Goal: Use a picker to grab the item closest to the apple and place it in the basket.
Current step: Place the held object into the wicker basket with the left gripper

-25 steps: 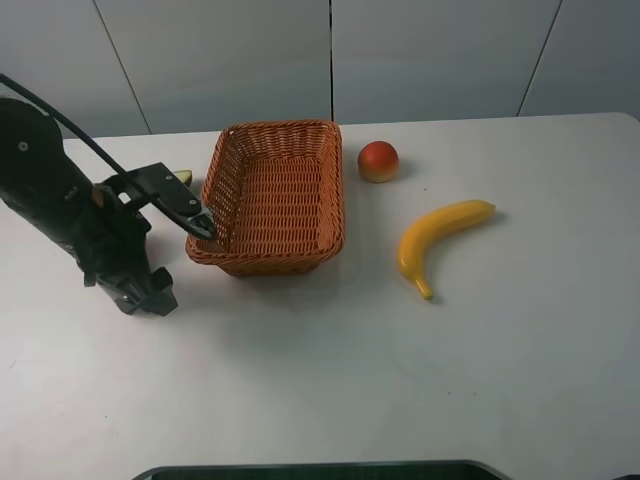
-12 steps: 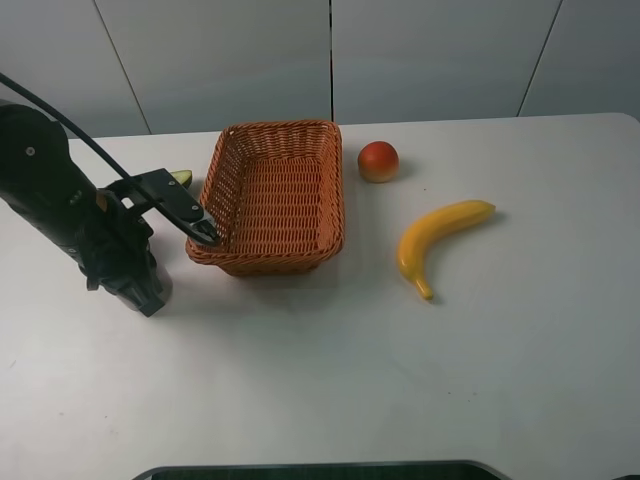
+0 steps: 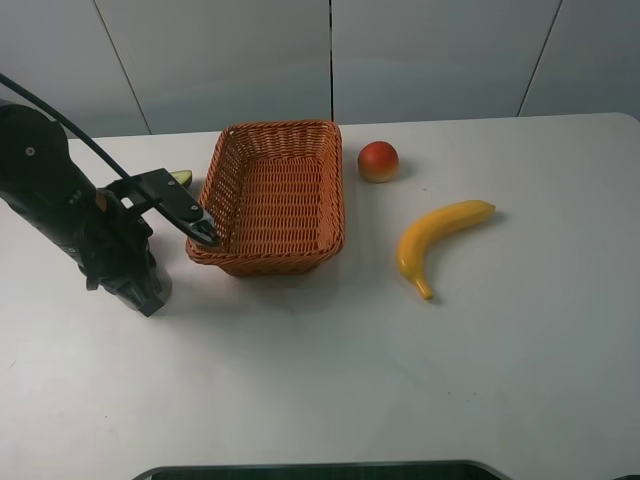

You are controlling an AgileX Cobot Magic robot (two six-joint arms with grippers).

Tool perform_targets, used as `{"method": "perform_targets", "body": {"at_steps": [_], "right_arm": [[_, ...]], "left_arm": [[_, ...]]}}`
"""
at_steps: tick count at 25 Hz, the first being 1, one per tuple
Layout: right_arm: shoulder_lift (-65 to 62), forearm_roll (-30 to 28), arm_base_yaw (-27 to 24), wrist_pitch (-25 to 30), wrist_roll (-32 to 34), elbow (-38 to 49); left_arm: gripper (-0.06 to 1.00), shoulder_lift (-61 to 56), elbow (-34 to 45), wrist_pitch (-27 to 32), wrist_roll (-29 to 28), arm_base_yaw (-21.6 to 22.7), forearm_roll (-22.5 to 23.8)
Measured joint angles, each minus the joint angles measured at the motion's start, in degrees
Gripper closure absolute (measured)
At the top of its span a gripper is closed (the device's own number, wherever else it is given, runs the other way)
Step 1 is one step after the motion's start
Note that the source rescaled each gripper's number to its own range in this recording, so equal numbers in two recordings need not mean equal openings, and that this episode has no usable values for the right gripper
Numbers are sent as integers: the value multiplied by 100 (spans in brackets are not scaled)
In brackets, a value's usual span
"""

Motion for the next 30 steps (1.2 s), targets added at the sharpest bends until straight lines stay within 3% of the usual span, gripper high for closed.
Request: {"method": "perform_targets", "body": {"at_steps": [12, 30], "right_arm": [[0, 0, 0, 0, 0, 0], [0, 0, 0, 0, 0, 0]], "left_arm": [[94, 0, 0, -57, -214, 0, -49], [94, -1533, -881, 1807, -815, 0, -49]]}}
